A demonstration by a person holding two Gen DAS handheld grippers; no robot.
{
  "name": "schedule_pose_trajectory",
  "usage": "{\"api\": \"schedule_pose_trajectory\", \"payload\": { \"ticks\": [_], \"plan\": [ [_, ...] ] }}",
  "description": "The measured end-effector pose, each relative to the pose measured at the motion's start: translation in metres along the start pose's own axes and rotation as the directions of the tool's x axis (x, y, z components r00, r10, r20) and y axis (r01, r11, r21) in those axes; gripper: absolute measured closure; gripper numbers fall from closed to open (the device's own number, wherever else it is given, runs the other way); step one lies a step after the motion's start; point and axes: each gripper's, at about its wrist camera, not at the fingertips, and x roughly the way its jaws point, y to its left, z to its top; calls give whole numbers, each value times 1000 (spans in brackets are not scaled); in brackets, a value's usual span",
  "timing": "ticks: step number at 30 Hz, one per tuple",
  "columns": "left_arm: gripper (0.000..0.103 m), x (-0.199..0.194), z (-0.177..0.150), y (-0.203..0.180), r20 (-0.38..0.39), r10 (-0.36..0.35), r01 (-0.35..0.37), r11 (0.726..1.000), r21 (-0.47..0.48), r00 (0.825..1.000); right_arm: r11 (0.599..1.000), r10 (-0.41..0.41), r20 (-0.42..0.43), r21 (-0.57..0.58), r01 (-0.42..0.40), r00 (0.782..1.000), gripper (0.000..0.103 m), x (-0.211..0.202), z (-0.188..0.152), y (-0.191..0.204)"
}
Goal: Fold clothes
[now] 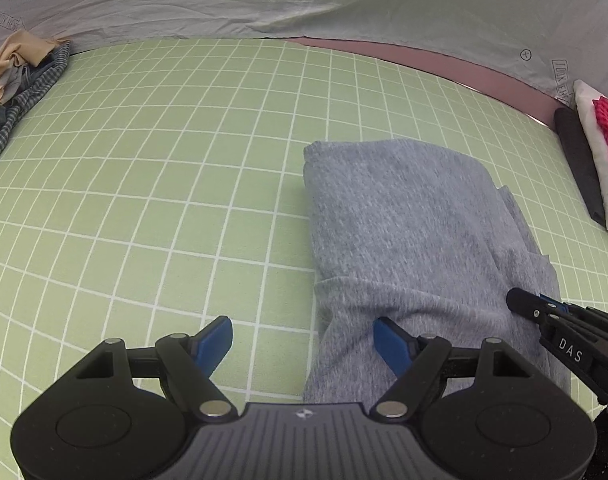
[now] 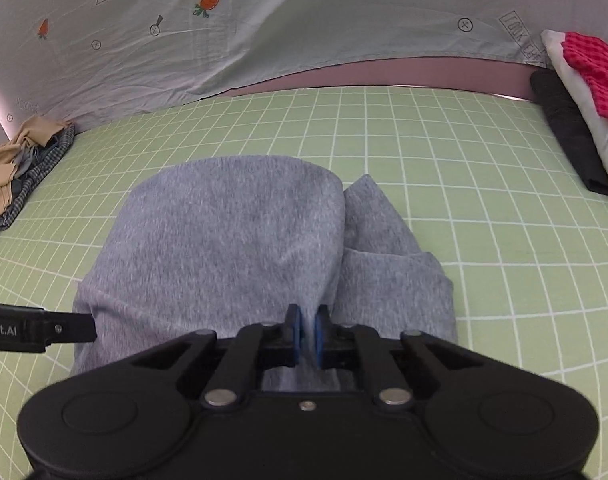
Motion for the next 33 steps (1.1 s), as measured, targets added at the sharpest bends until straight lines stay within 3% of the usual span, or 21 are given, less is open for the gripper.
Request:
{"api": "schedule_pose_trajectory", "payload": {
  "ticks": [7,10,13,16,18,20,23,33],
  "plan": [
    [22,-5,9,-6,15,-63,62,998,28,998,998,-65,68,-1,66,996,98,-45,5,-4],
    [18,-10,11,-6,31,-121,121,992,21,992,985,-152,126,-62,161,980,98,-73,4,-2],
    [17,0,11,-11,0,-157,157,987,20,988,982,-186,4,-10,186,982,96,-53,-7,-26],
    [16,13,8,-18,-45,-155,157,987,39,987,976,-144,-91,154,157,985,75,-35,-19,-52],
    [12,20,5,-19,-56,-153,155,987,37,987,975,-141,-58,163,149,988,41,-41,-20,-55],
    [12,27,3,-19,-67,-154,157,987,32,986,979,-86,-53,182,94,995,30,-38,-20,-58],
    [12,38,5,-17,-95,-181,182,983,7,979,979,-30,-92,197,48,995,29,-24,-21,-59],
    [12,59,6,-26,-142,-271,271,962,-23,952,987,-19,-149,157,43,989,14,1,-23,-46]
  ]
}}
